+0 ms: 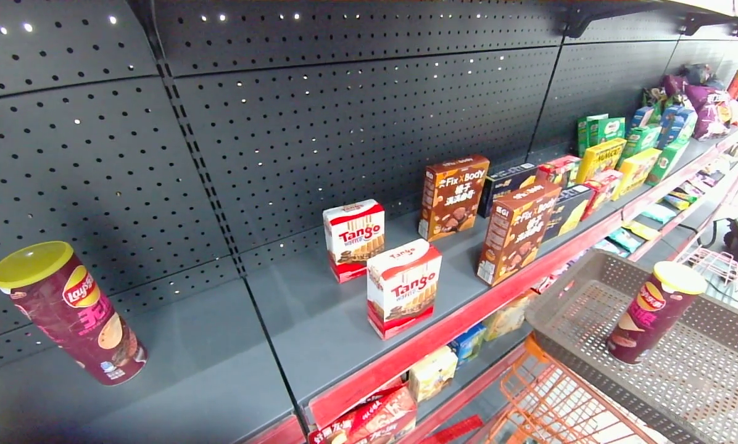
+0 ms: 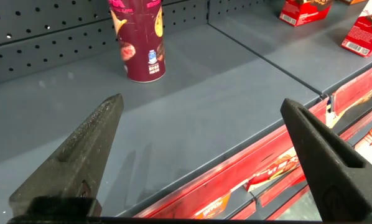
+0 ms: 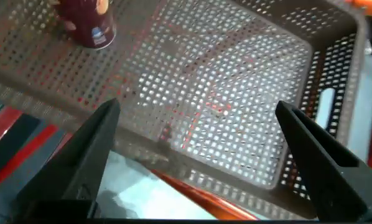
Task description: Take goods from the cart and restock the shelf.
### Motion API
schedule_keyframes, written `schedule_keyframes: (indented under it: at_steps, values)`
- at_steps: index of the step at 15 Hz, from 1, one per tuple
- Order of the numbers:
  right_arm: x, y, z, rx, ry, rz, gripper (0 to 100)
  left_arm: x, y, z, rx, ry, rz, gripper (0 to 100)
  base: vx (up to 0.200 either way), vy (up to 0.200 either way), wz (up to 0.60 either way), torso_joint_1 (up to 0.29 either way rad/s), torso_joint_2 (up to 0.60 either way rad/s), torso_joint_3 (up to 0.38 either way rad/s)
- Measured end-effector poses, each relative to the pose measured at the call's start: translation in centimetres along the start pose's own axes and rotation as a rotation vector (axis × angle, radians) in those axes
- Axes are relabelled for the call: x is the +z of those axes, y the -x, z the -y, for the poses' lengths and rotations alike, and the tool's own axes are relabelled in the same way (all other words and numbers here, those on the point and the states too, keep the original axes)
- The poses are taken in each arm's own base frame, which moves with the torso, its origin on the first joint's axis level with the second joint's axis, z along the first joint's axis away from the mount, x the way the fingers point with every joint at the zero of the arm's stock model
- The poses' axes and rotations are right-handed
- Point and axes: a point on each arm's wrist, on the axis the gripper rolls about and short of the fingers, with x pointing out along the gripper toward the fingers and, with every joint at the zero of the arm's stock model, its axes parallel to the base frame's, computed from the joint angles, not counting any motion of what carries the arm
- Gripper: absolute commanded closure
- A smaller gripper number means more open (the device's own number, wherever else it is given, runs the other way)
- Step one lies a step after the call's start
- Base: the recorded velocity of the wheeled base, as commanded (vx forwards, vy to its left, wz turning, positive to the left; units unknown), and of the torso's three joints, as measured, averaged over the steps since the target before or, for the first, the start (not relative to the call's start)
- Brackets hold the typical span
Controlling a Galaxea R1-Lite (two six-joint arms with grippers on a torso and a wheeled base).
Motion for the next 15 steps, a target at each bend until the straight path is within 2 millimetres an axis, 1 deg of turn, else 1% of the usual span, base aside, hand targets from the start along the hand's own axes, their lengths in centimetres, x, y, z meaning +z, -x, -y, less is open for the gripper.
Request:
schedule_keyframes:
  at_steps: [3,7,9,11,13,15]
  values:
    - [-0.3,-1.7,-0.8,0.086,0.012,-0.028,0,0.0,0.0,0.0,0.0,0.0,0.0,0,0.0,0.0,0.0,0.0,0.0,0.0]
    - [0.2,-4.3,-1.8,0.153,0.012,-0.017,0,0.0,0.0,0.0,0.0,0.0,0.0,0,0.0,0.0,0.0,0.0,0.0,0.0]
    - [0.3,-5.1,-2.1,0.18,0.008,-0.017,0,0.0,0.0,0.0,0.0,0.0,0.0,0,0.0,0.0,0.0,0.0,0.0,0.0]
    - [1.1,-6.4,-2.5,0.212,-0.006,0.044,0,0.0,0.0,0.0,0.0,0.0,0.0,0,0.0,0.0,0.0,0.0,0.0,0.0]
    - [2.3,-8.3,-3.2,0.237,-0.015,0.115,0,0.0,0.0,0.0,0.0,0.0,0.0,0,0.0,0.0,0.0,0.0,0.0,0.0]
    - [3.2,-9.7,-3.8,0.281,-0.015,0.177,0,0.0,0.0,0.0,0.0,0.0,0.0,0,0.0,0.0,0.0,0.0,0.0,0.0]
